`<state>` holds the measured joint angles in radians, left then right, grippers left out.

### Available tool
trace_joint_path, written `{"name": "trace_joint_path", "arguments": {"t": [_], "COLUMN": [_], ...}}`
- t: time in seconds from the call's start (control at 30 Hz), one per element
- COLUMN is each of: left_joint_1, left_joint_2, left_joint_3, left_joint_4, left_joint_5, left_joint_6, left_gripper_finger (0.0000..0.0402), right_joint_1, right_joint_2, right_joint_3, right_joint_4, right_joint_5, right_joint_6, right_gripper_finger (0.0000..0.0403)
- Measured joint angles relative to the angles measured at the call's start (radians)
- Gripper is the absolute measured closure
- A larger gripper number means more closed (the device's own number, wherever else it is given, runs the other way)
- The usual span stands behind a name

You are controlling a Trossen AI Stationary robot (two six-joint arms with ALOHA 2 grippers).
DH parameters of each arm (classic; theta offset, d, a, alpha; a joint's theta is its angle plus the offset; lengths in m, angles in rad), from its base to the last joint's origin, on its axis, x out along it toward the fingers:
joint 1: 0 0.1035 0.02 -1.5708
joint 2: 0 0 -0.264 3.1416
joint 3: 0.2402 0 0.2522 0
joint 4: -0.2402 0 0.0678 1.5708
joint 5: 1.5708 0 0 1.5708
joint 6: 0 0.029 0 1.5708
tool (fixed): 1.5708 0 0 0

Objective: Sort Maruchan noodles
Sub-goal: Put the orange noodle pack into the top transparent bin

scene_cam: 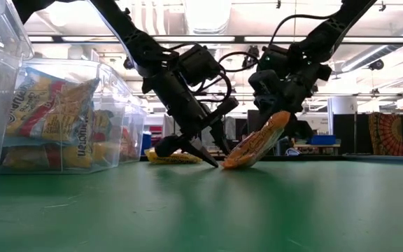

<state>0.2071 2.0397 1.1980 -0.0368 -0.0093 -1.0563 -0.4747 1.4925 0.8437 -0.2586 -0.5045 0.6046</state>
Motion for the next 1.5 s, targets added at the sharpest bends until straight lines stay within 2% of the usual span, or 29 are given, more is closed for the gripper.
{"name": "trace_joint_path", "arguments": {"t": [0.23,0.47,0.67,1.0,1.17,1.3,1.43,1.5], "left_joint_1": [0.000,0.000,0.007,0.012,0.013,0.014,0.026,0.041], "left_joint_2": [-0.032,-0.188,-0.309,-0.486,-0.562,-0.597,-0.633,-0.645], "left_joint_3": [-0.002,0.003,0.001,0.002,0.002,-0.016,-0.059,-0.087], "left_joint_4": [-0.008,-0.038,-0.153,-0.486,-0.592,-0.568,-0.396,-0.286], "left_joint_5": [0.035,0.044,-0.029,-0.177,-0.297,-0.350,-0.335,-0.288], "left_joint_6": [0.009,0.115,0.161,0.157,0.171,0.234,0.360,0.403], "left_gripper_finger": [0.0268,0.0268,0.0267,0.0267,0.0267,0.0267,0.0267,0.0267], "right_joint_1": [-0.011,-0.046,-0.062,-0.093,-0.096,-0.099,-0.115,-0.124], "right_joint_2": [0.000,-0.002,-0.003,-0.003,-0.003,-0.003,-0.002,-0.002], "right_joint_3": [0.000,0.000,0.000,0.000,0.000,0.018,0.058,0.077], "right_joint_4": [0.003,0.010,0.035,0.383,0.567,0.612,0.608,0.607], "right_joint_5": [-0.010,-0.016,0.011,0.080,0.117,0.179,0.198,0.195], "right_joint_6": [-0.042,-0.100,-0.150,-0.120,-0.078,-0.084,-0.114,-0.126], "right_gripper_finger": [0.0269,0.0272,0.0273,0.0273,0.0273,0.0273,0.0273,0.0273]}}
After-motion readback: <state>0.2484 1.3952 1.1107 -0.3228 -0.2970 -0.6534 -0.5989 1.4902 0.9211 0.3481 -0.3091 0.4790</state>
